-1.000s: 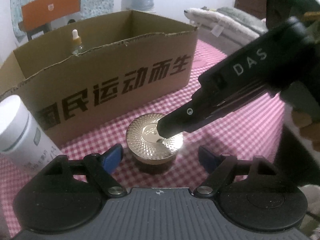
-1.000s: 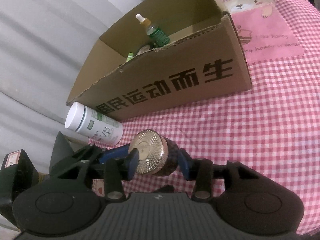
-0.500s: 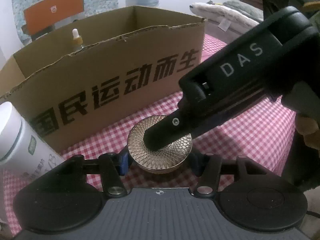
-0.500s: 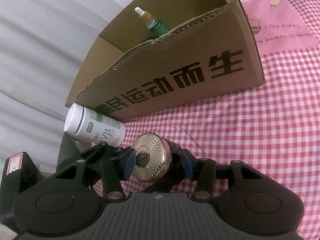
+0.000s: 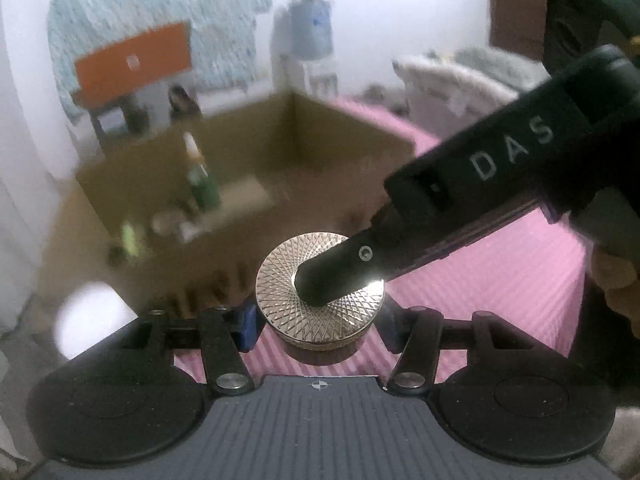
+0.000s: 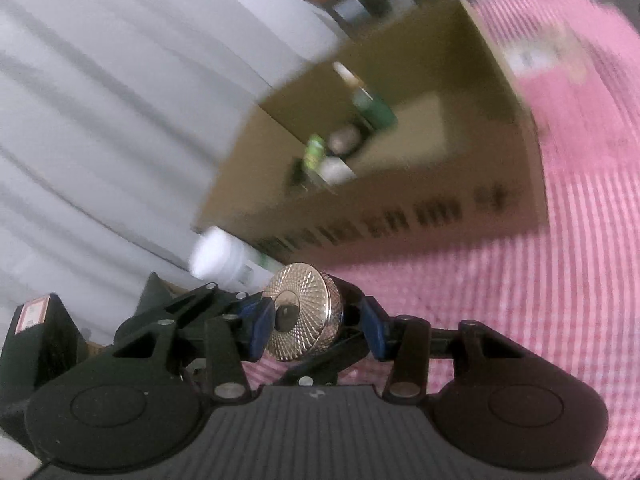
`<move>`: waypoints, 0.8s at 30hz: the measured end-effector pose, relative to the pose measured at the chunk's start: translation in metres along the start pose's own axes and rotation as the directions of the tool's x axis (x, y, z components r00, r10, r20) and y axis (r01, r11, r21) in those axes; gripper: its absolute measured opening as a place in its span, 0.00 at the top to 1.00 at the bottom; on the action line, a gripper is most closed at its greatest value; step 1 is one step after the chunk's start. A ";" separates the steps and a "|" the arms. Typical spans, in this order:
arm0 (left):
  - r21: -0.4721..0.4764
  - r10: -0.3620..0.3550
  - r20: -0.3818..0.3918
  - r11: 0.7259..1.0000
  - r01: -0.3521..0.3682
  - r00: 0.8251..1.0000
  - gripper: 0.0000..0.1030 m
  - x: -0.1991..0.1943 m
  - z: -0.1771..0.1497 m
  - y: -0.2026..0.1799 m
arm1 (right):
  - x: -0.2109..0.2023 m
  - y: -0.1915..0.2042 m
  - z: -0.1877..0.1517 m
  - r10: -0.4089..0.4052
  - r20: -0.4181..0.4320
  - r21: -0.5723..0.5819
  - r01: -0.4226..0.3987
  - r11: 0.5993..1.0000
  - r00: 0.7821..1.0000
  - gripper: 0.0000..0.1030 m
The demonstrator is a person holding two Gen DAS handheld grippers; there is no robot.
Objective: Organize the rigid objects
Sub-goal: 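Carry the gold jar into the box and open the right gripper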
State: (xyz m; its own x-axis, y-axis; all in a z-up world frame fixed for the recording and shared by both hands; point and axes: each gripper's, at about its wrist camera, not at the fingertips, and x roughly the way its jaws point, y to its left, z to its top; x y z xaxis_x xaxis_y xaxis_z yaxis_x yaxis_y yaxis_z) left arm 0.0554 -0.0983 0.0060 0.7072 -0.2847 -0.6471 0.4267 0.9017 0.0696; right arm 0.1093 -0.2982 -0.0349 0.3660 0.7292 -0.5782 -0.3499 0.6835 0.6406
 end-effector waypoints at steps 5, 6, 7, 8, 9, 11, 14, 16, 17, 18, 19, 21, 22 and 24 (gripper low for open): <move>-0.039 0.038 0.073 0.999 -0.035 0.997 0.46 -0.016 0.040 0.015 | -0.020 0.035 0.035 0.021 0.069 -0.133 -0.011 0.991 0.997 0.51; -0.048 0.046 0.078 0.998 -0.042 0.996 0.46 -0.015 0.049 0.016 | -0.022 0.040 0.044 0.023 0.077 -0.153 -0.011 0.988 0.997 0.51; -0.058 0.053 0.079 0.997 -0.049 0.995 0.46 -0.013 0.057 0.019 | -0.023 0.043 0.055 0.026 0.081 -0.173 -0.012 0.985 0.996 0.51; -0.074 0.057 0.077 0.996 -0.052 0.995 0.46 -0.008 0.065 0.022 | -0.022 0.044 0.063 0.028 0.082 -0.184 -0.013 0.983 0.996 0.51; -0.099 0.060 0.071 0.994 -0.053 0.996 0.46 -0.003 0.072 0.026 | -0.020 0.045 0.074 0.025 0.079 -0.193 -0.010 0.981 0.997 0.51; -0.153 0.061 0.051 0.987 -0.052 0.997 0.46 0.010 0.083 0.034 | -0.014 0.043 0.093 0.019 0.065 -0.211 -0.005 0.978 0.998 0.51; -0.214 0.064 0.020 0.975 -0.058 0.998 0.46 0.038 0.097 0.043 | 0.002 0.034 0.124 -0.003 0.018 -0.223 0.007 0.975 1.000 0.51; -0.248 0.062 -0.012 0.967 -0.063 0.998 0.46 0.058 0.103 0.047 | 0.019 0.023 0.148 -0.027 -0.032 -0.217 0.019 0.976 0.999 0.51; -0.265 0.055 -0.030 0.962 -0.061 0.998 0.46 0.070 0.106 0.050 | 0.025 0.018 0.155 -0.041 -0.056 -0.216 0.029 0.976 0.998 0.51; -0.287 0.045 -0.048 0.956 -0.057 0.998 0.46 0.081 0.108 0.053 | 0.031 0.015 0.161 -0.055 -0.075 -0.212 0.038 0.977 0.996 0.51; -0.309 0.034 -0.064 0.950 -0.052 0.997 0.46 0.089 0.109 0.057 | 0.039 0.010 0.171 -0.075 -0.100 -0.217 0.052 0.975 0.992 0.51; -0.343 0.014 -0.096 0.938 -0.046 0.995 0.46 0.109 0.113 0.060 | 0.052 0.001 0.182 -0.104 -0.138 -0.215 0.073 0.974 0.985 0.51; -0.358 0.005 -0.108 0.933 -0.044 0.994 0.46 0.117 0.115 0.063 | 0.058 -0.003 0.187 -0.116 -0.154 -0.214 0.082 0.973 0.981 0.51; -0.388 -0.018 -0.132 0.921 -0.035 0.991 0.46 0.133 0.118 0.069 | 0.069 -0.011 0.196 -0.141 -0.182 -0.219 0.100 0.971 0.973 0.51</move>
State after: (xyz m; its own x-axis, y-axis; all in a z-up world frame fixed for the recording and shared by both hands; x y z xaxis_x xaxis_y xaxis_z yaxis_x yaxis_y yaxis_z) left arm 0.2454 -0.1125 0.0146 0.6189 -0.2554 -0.7428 0.1497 0.9667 -0.2076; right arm 0.3077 -0.2618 0.0173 0.2484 0.6191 -0.7450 -0.4923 0.7431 0.4534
